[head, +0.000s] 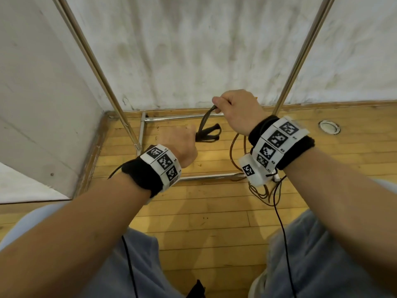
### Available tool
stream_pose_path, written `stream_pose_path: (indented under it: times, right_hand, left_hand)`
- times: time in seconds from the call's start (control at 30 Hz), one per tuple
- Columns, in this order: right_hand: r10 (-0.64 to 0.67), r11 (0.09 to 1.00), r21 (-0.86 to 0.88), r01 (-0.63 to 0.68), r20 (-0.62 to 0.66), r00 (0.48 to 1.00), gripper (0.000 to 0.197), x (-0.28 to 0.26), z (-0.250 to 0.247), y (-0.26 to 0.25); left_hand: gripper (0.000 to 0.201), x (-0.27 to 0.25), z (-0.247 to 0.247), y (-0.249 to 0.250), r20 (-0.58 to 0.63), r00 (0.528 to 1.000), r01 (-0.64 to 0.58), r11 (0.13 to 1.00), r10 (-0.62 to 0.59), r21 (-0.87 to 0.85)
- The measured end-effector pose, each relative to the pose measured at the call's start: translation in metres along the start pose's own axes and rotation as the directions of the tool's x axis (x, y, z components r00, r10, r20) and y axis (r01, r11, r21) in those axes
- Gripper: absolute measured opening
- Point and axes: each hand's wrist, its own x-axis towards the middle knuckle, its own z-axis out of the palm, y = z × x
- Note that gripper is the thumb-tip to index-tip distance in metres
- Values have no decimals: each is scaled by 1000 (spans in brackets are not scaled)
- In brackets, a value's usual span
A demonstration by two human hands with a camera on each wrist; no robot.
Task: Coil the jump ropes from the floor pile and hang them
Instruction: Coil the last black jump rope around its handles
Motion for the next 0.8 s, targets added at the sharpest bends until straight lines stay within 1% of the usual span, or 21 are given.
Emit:
stream_pose_path:
  times: [0.07,0.13,0.23,0.3,0.37,0.43,0.5,0.57,0.6,0.67,0.73,0.77,0.8]
  right_hand:
    - [37,998,-45,-37,12,999,38,6,2,11]
    - [83,996,-35,-82,23,996,39,12,0,23]
    - [144,988,47,-148,73,987,41,16,-1,37]
    - [179,971,139,-196,122,976,42,17,-2,41]
    - [205,943,228,-243,177,963,45,19,-3,42]
    - [239,906,310,-287,185,953,45,22,-1,42]
    - [264,845,424,-327,200,943,34,21,6,41]
    - [237,803,495,-332,247,940,28,16,18,39]
    - [226,778,522,-350,287,931,29,12,26,37]
    - [224,708,555,-437,410,884,36,5,42,33]
    - [222,652,559,-512,504,835,41,-2,55,27]
    - [226,646,558,-521,512,828,42,-4,59,24]
    - [227,660,557,-504,492,841,43,-7,62,21]
  left_hand:
    - [14,-2,-2,2,-16,998,-58,998,58,0]
    - [13,-4,-5,2,-61,989,-140,990,138,-35]
    - [14,-8,-10,0,-120,954,-292,946,276,-139]
    - [15,-11,-16,-1,-160,943,-326,911,293,-252]
    - [17,-12,-24,-1,-207,945,-317,861,252,-397]
    - [22,-10,-31,0,-232,955,-282,817,186,-503]
    - [27,-6,-36,0,-241,965,-228,786,103,-574]
    - [28,-2,-41,-1,-267,963,-198,747,28,-635]
    - [27,-1,-42,-3,-283,959,-196,715,-3,-671]
    - [26,2,-45,-8,-305,952,-208,646,-39,-734]
    - [26,5,-44,-14,-298,953,-202,634,-47,-747]
    - [24,7,-43,-18,-292,955,-191,645,-52,-740]
    - [23,8,-41,-21,-289,955,-176,660,-65,-730]
